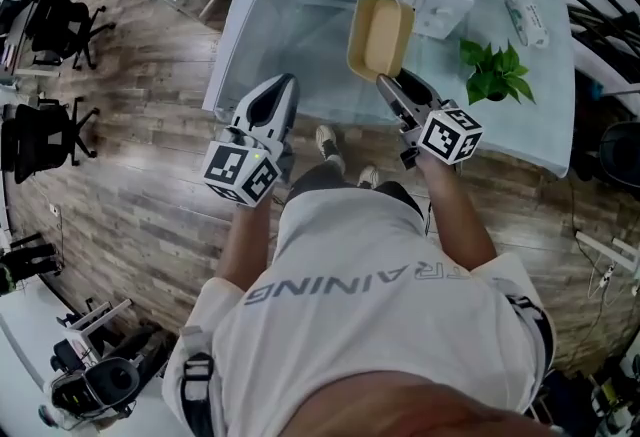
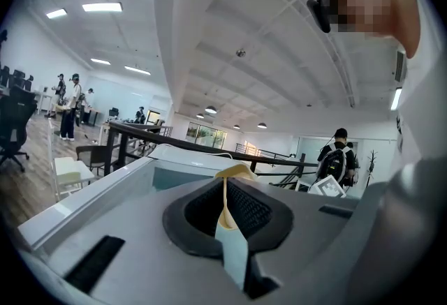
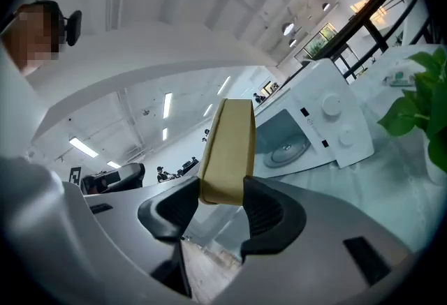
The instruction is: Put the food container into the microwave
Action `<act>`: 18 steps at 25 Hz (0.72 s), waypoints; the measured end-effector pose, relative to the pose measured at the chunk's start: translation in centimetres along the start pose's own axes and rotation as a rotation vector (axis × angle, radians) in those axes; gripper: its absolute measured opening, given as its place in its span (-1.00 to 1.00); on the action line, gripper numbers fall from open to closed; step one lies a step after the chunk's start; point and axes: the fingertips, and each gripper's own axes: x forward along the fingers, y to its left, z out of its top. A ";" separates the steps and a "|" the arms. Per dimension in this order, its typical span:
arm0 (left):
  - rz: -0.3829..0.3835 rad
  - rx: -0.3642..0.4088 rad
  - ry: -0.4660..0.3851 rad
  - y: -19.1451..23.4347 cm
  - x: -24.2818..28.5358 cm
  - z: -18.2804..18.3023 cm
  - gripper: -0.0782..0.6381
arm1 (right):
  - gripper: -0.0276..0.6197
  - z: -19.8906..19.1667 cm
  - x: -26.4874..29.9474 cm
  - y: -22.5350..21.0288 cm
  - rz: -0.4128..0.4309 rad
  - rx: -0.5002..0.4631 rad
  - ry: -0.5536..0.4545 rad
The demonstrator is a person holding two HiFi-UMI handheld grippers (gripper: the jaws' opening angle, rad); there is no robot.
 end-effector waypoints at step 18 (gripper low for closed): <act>-0.045 -0.043 0.061 4.6 5.6 0.3 -0.67 | -0.26 -2.1 16.1 -8.8 0.046 0.485 0.009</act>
